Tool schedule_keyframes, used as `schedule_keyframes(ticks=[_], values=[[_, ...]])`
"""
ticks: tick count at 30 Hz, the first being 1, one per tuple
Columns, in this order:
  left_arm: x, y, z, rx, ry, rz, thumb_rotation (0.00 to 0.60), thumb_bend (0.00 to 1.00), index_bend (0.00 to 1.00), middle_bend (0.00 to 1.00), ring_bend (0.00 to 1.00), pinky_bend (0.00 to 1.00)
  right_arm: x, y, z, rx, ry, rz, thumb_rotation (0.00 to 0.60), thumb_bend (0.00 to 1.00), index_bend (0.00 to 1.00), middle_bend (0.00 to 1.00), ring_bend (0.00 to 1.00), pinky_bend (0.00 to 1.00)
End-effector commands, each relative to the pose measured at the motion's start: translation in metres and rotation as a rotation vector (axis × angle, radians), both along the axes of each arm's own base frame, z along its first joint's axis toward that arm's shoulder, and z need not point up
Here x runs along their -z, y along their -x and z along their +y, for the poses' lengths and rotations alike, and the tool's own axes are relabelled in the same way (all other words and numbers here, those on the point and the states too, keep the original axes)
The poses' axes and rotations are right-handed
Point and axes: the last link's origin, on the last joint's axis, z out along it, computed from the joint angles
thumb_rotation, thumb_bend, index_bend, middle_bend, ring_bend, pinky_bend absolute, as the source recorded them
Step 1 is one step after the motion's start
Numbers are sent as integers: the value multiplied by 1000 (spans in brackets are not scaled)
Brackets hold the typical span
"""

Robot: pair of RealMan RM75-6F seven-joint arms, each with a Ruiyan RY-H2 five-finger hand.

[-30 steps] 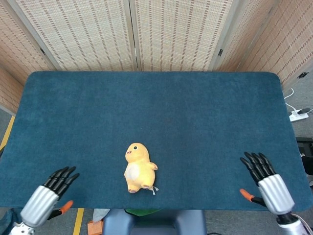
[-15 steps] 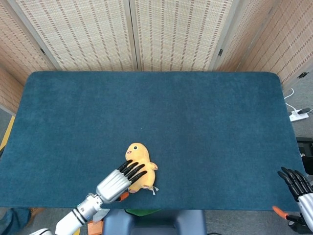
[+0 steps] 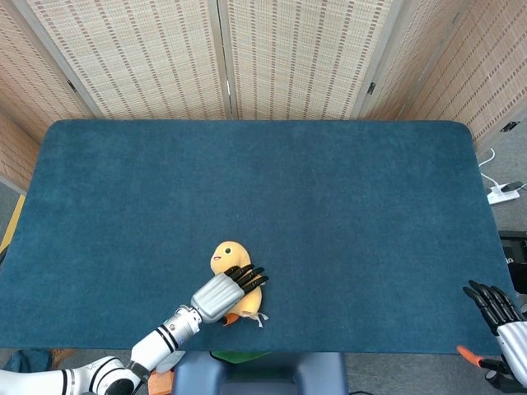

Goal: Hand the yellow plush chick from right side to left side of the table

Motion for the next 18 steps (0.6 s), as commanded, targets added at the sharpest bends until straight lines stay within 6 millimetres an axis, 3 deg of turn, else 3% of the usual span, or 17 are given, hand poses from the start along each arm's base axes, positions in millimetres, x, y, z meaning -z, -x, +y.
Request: schedule_keyframes(ticks=[1,3,5,9,12,18], values=[[-1,1,-1,2,-53,-50,600,519,524,583,467,754,0,0,0,4,0,4,600,62,0,0,0,0],[-6,3,-3,-4,-101,-102,600,596,656,727,582,859,1,0,-1,7,-5,6,600,63,0,0,0,0],[-12,8,-6,2,-133,-131,600,631,706,783,627,901,2,-1,-1,6,-8,11,600,63,0,0,0,0],[-32,22,-14,16,-185,-154,600,646,710,801,638,915,5,-5,0,-1,-7,19,600,63,0,0,0,0],[-59,39,-25,39,-228,-158,600,647,710,801,638,914,7,-10,0,-9,-8,20,600,63,0,0,0,0],[-102,91,-47,94,-263,-144,600,646,711,801,637,908,17,-29,2,-53,-24,33,600,63,0,0,0,0]])
